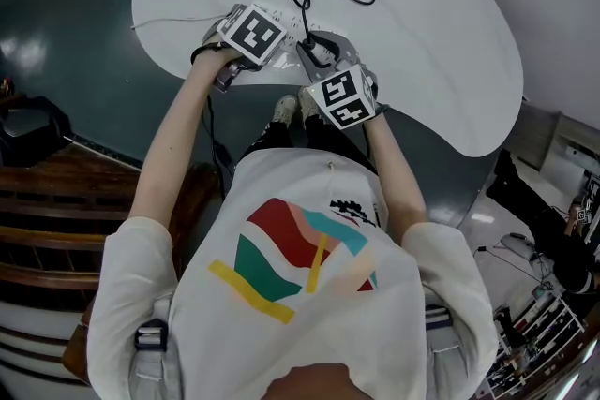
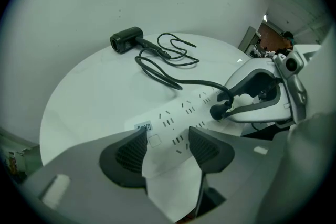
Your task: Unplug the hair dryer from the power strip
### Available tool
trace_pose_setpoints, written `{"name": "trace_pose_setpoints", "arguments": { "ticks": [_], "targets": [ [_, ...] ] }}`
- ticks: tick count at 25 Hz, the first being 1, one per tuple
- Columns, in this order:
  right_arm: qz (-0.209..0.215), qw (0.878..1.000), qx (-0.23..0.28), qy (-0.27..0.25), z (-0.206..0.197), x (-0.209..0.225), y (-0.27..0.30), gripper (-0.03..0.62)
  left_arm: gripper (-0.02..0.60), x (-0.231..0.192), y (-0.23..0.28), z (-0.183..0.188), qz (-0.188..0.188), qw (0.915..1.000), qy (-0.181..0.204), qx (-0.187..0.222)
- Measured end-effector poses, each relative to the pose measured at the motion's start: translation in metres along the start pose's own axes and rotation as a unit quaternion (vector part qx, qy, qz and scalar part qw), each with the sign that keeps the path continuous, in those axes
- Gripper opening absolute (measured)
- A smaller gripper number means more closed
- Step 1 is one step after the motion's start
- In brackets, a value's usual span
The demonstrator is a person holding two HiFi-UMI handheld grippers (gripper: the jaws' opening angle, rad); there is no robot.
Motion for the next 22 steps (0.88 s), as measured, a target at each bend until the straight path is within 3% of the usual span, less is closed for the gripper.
{"name": "trace_pose_setpoints", "arguments": {
  "ticks": [11,22],
  "targets": [
    [0.006,1.000,0.014,0.021,-0.0038,0.0043,0.0087,0.070,0.252,0.0006,0.0013,0.0019,-0.002,1.0000,0.004,-0.008],
    [-0.035,0.999,0.002,-0.015,-0.0013,-0.0023,0.0053,0.064,0.253,0.0037,0.0012,0.0030,-0.008,0.9998,0.006,-0.019]
  ]
}}
Point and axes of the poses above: the fingertips, and each gripper's own axes: y forward along the fingers, x to its right, z out of its top, the point moved 4 cm from there along -y, backward along the fingers, and after that the axes turned 12 degrees about z, right-handed, at the moved point
